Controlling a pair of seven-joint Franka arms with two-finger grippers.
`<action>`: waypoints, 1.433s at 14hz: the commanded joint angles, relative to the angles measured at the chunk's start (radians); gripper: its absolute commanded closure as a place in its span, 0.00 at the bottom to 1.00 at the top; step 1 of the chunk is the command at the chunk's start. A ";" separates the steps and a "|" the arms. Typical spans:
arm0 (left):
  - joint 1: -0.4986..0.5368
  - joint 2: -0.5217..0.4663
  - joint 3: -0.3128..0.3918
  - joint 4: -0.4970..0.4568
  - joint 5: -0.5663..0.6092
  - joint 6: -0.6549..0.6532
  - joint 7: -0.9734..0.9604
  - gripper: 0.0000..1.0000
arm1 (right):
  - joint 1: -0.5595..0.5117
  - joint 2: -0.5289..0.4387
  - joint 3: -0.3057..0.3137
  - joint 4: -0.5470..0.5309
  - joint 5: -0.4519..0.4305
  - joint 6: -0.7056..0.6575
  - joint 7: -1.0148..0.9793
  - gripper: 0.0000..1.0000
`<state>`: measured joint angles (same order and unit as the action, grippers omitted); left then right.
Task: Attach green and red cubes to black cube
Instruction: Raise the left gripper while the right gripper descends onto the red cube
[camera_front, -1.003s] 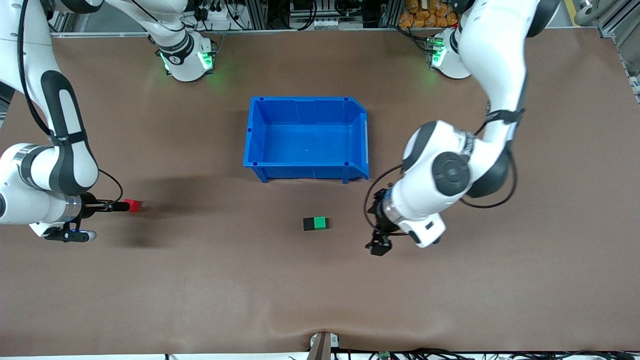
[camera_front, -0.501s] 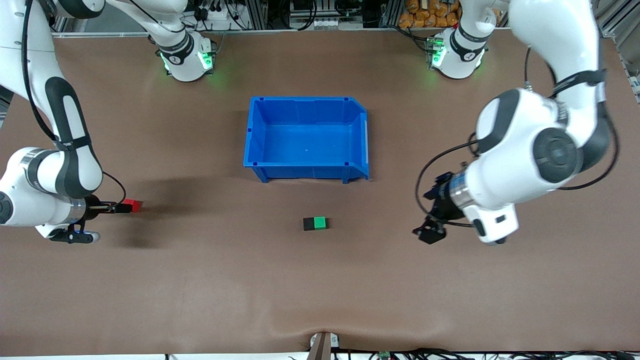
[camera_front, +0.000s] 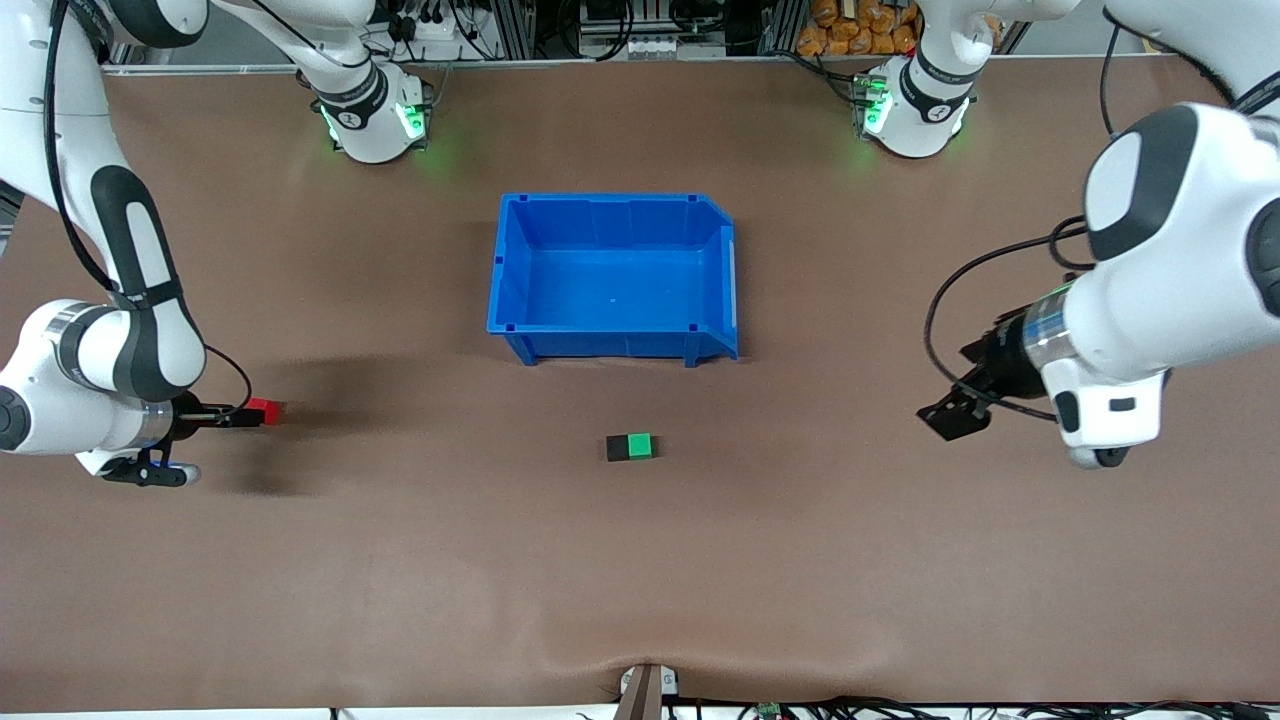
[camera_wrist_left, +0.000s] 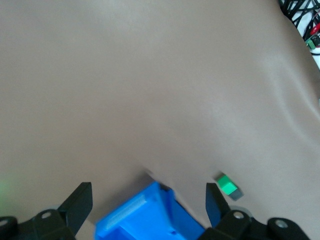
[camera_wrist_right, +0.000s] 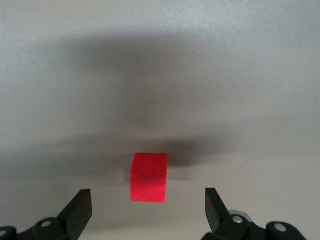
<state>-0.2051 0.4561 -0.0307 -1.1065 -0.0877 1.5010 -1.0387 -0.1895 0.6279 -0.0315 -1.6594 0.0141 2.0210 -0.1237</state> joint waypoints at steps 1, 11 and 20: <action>0.027 -0.121 -0.002 -0.137 0.066 -0.002 0.156 0.00 | -0.024 0.018 0.019 0.009 -0.017 0.027 -0.007 0.00; 0.185 -0.355 -0.002 -0.342 0.111 -0.002 0.684 0.00 | -0.018 0.042 0.019 0.004 -0.017 0.047 0.055 0.00; 0.210 -0.390 -0.031 -0.337 0.137 -0.022 0.779 0.00 | -0.021 0.062 0.019 -0.006 -0.016 0.045 0.070 0.14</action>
<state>0.0062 0.1003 -0.0417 -1.4182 0.0179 1.4905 -0.2904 -0.1912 0.6887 -0.0296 -1.6611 0.0142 2.0662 -0.0811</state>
